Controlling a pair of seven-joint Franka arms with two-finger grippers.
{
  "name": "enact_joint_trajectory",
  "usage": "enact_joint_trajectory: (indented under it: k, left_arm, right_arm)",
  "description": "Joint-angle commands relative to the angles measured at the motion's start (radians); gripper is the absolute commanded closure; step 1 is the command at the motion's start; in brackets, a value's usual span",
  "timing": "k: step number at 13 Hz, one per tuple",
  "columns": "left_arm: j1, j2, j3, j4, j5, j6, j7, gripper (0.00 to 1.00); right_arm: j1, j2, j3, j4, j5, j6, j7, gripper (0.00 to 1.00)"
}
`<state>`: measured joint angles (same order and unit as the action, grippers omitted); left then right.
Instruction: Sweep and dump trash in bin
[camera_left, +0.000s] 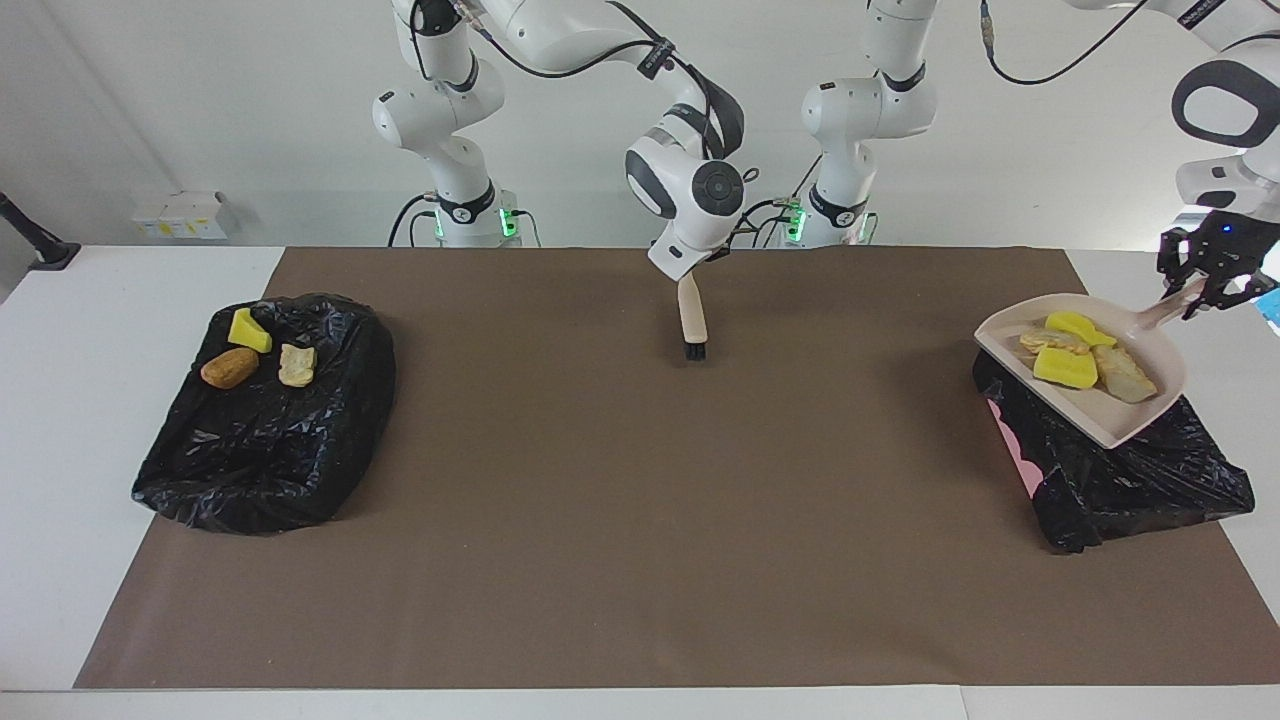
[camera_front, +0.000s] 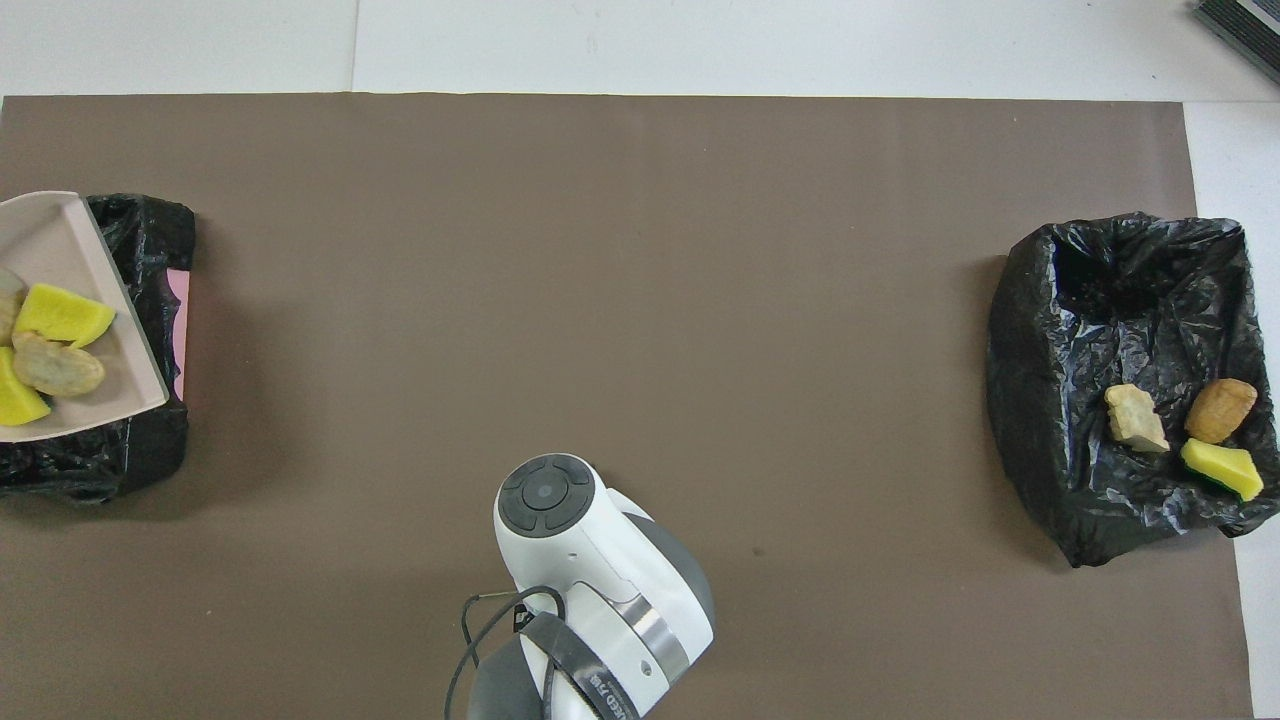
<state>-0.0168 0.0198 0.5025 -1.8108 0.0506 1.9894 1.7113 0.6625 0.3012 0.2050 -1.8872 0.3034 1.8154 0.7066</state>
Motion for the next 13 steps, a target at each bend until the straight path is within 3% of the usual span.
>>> enact_joint_trajectory:
  k: [1, 3, 4, 5, 6, 9, 13]
  left_arm:
    - [0.024, 0.087, 0.013, 0.103, 0.078, 0.011, 0.027, 1.0]
    - [0.034, 0.107, 0.014, 0.113, 0.193, 0.099, 0.016, 1.0]
    - [0.034, 0.109, 0.013, 0.108, 0.29, 0.123, 0.007, 1.0]
    - [0.023, 0.104, 0.013, 0.097, 0.384, 0.129, -0.019, 1.0]
    - [0.014, 0.103, 0.013, 0.096, 0.434, 0.123, -0.059, 1.0]
    - [-0.032, 0.098, 0.008, 0.091, 0.644, 0.109, -0.11, 1.0]
    - [-0.097, 0.091, 0.002, 0.102, 0.82, -0.003, -0.209, 1.0]
  right_arm:
    - [0.003, 0.007, 0.005, -0.018, 0.016, 0.035, 0.011, 1.0]
    - [0.003, 0.001, 0.005, -0.052, 0.016, 0.089, 0.002, 1.0]
    - [0.003, -0.002, 0.005, -0.064, 0.016, 0.105, -0.002, 0.9]
    - [0.002, -0.002, 0.005, -0.064, 0.016, 0.104, -0.002, 0.53]
    - [0.003, -0.002, 0.005, -0.058, 0.014, 0.105, -0.002, 0.01]
    - [-0.007, -0.022, 0.005, -0.032, 0.013, 0.081, -0.004, 0.0]
    - [-0.012, -0.051, 0.002, -0.006, -0.003, 0.081, -0.002, 0.0]
